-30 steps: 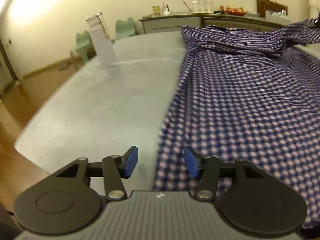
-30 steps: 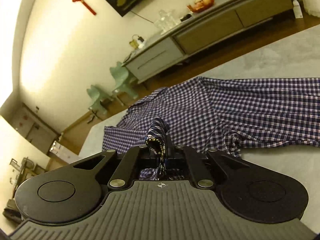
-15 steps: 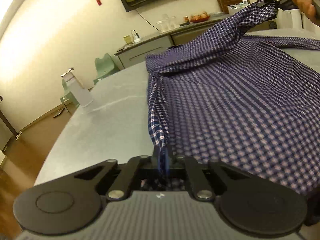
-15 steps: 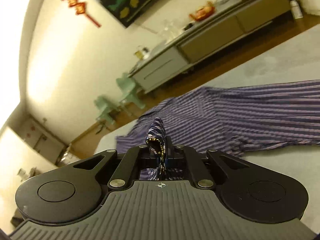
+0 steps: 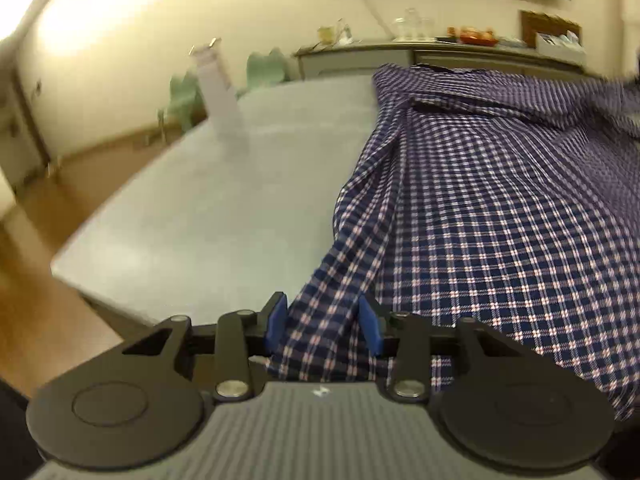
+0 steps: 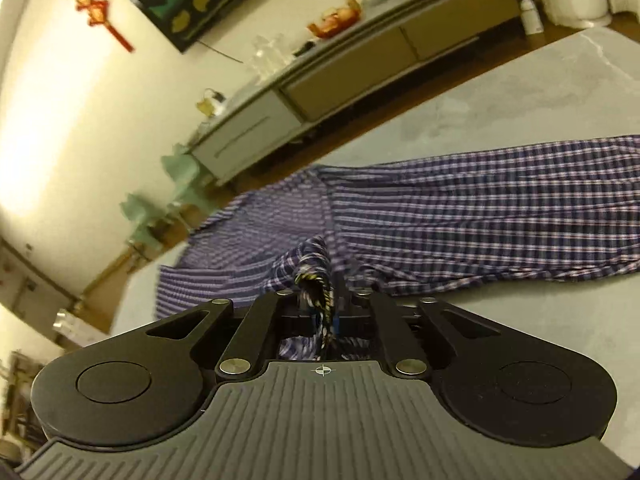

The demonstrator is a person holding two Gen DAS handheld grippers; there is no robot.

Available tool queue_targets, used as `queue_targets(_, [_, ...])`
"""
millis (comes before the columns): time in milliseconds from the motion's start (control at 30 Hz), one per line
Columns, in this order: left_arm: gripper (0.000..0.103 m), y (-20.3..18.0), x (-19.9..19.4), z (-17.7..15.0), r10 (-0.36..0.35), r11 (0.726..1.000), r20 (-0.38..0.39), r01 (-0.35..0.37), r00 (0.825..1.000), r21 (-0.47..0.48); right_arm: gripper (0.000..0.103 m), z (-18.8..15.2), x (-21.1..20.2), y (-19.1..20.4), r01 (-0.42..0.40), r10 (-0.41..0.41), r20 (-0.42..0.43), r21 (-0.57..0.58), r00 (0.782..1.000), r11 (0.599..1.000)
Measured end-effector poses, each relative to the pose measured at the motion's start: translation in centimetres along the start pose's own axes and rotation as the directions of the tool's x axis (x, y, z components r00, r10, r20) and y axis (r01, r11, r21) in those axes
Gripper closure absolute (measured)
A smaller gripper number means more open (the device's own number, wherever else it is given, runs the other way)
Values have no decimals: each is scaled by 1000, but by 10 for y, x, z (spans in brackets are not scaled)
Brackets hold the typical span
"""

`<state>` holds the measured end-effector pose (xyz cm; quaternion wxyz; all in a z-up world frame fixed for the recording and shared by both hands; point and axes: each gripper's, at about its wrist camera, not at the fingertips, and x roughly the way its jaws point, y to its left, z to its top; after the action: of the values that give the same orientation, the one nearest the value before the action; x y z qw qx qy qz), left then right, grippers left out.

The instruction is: Fold clothes

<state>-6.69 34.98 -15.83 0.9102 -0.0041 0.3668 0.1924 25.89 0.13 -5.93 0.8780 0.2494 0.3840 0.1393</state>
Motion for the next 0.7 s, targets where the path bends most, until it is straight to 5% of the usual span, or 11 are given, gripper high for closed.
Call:
queue_targets(33, [63, 6, -1, -1, -10, 999, -2, 10, 1000, -32, 81, -1, 2, -1, 29, -29, -1, -5, 1000, 1000])
queue_targets(100, [61, 17, -6, -3, -27, 996, 9, 28, 1000, -90, 47, -4, 6, 1, 105, -105, 0, -26, 994, 994])
queue_targets(200, [57, 37, -6, -6, -66, 978, 21, 69, 998, -197, 40, -9, -7, 23, 246, -234, 107, -121, 966, 962])
queue_targets(267, [56, 50, -3, -8, -104, 953, 13, 104, 994, -286, 40, -15, -25, 53, 256, -217, 188, -217, 958, 942])
queue_targets(333, [56, 63, 0, -10, -153, 921, 11, 146, 988, -362, 40, -30, -40, 94, 173, -108, 202, -342, 973, 923])
queue_targets(400, [60, 73, 2, -11, -199, 886, 24, 191, 980, -423, 42, -59, -43, 140, 5, 48, 102, -468, 994, 884])
queue_targets(467, [72, 80, 3, -11, -250, 857, 30, 236, 968, -457, 47, -87, -29, 166, -67, 92, 21, -524, 996, 849])
queue_targets(533, [92, 85, 6, -10, -293, 839, 42, 278, 955, -468, 67, -115, -10, 187, -106, 98, -45, -559, 994, 822])
queue_targets(567, [93, 85, 5, -9, -294, 840, 52, 284, 955, -462, 83, -129, 0, 197, -127, 99, -79, -575, 992, 808])
queue_targets(600, [99, 83, 4, -8, -286, 848, 67, 285, 956, -446, 87, -142, 9, 208, -148, 100, -112, -591, 989, 793])
queue_targets(700, [100, 73, -17, -1, -247, 899, 179, 294, 952, -325, 86, -183, 38, 238, -212, 98, -211, -630, 972, 747])
